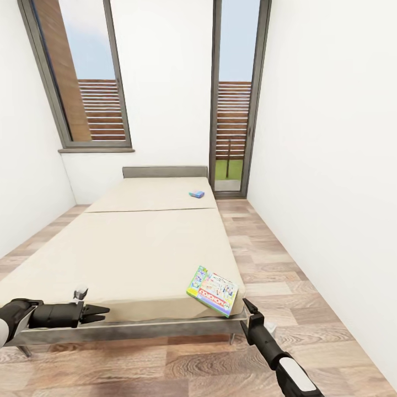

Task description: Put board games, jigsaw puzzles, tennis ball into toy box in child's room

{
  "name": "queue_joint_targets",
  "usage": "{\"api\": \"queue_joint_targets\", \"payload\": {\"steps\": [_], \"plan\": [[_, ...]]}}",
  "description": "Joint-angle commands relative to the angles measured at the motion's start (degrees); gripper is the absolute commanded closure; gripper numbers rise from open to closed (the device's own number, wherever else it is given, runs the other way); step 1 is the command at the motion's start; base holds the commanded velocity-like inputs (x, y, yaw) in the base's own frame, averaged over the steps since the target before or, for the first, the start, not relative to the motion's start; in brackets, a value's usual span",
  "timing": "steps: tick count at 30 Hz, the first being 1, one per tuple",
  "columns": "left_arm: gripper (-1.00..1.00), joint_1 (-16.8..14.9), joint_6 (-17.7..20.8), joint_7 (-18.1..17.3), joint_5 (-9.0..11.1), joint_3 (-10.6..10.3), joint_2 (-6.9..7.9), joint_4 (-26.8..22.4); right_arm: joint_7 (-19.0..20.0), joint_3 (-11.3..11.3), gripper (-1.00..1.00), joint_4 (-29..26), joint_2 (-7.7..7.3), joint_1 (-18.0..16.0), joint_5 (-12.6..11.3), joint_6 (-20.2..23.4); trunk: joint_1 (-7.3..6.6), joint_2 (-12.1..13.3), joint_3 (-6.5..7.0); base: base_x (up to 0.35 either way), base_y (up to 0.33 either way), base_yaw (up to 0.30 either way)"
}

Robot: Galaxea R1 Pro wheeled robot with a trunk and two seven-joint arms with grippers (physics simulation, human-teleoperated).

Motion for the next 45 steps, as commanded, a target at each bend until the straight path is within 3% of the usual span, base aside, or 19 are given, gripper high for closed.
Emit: {"api": "queue_joint_targets", "payload": {"steps": [1,4,19,24,31,45], "plan": [[-1.0,0.0,0.6,-0.3,-0.5,0.3,0.02,0.0,0.0,-0.3,-1.0,0.0,0.05,0.0,-0.4,0.5,-0.01,0.0,-0.06,0.0,0.0,0.0],[-1.0,0.0,0.6,-0.3,-0.4,0.3,0.04,0.0,-0.2,-0.3,-1.0,0.0,0.09,0.0,-0.4,0.4,-0.01,0.0,-0.06,0.0,0.0,0.0],[-1.0,0.0,0.6,-0.3,-0.4,0.3,0.06,0.0,-0.5,-0.1,-1.0,0.0,0.65,0.0,-0.3,0.0,3.28,-6.0,-2.75,0.0,0.0,0.0],[-1.0,0.0,0.7,-0.3,-0.4,0.3,0.06,0.0,-0.6,-0.1,-1.0,0.0,0.78,-0.1,0.7,0.1,3.28,-6.0,-2.75,0.0,0.0,0.0],[-1.0,0.0,0.8,-0.3,-0.4,0.3,0.07,0.0,-2.0,-0.2,-1.0,0.1,0.91,-0.1,4.7,0.1,3.28,-6.0,-2.75,0.0,0.0,0.0],[-1.0,0.0,0.9,-0.3,-0.3,0.4,0.23,0.0,-2.6,-0.2,-1.0,0.0,0.94,-0.1,5.8,0.0,3.28,-6.0,-2.75,0.0,0.1,0.0]]}}
